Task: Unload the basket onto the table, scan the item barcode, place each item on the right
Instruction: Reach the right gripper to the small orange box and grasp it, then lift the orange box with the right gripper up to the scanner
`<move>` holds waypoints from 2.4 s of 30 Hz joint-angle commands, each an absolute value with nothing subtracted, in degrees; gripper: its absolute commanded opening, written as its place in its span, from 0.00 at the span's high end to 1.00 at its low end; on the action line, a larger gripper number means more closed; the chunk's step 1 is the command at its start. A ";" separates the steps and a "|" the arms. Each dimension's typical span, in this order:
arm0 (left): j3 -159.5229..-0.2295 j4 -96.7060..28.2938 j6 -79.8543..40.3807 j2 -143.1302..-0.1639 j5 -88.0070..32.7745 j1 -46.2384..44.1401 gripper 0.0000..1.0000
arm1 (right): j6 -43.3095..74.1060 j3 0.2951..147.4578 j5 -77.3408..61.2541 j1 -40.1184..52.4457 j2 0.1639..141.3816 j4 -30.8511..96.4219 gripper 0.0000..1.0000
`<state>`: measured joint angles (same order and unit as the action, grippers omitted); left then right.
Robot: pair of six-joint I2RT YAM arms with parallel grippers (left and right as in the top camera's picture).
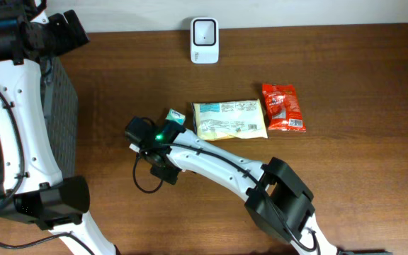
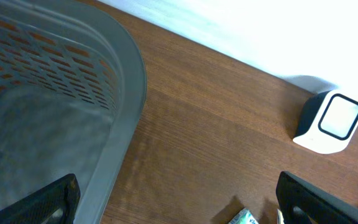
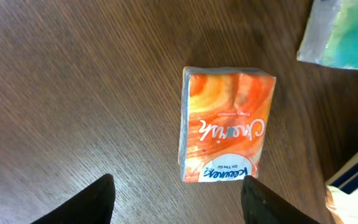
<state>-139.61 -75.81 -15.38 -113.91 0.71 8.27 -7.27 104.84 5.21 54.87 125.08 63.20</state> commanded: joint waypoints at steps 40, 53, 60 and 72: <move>-140.31 -75.90 -14.44 -114.30 1.74 8.51 0.01 | 24.23 81.71 -59.66 28.42 129.03 36.93 0.95; -140.31 -75.90 -14.44 -114.30 1.72 8.54 0.01 | 14.76 101.41 -29.74 27.88 124.31 64.16 0.50; -140.31 -75.92 -14.44 -114.30 1.74 8.54 0.01 | 13.98 100.82 -29.69 35.51 127.09 62.89 0.48; -140.31 -75.90 -14.44 -114.30 1.72 8.51 0.01 | 17.43 93.58 -27.64 39.38 127.90 53.30 0.48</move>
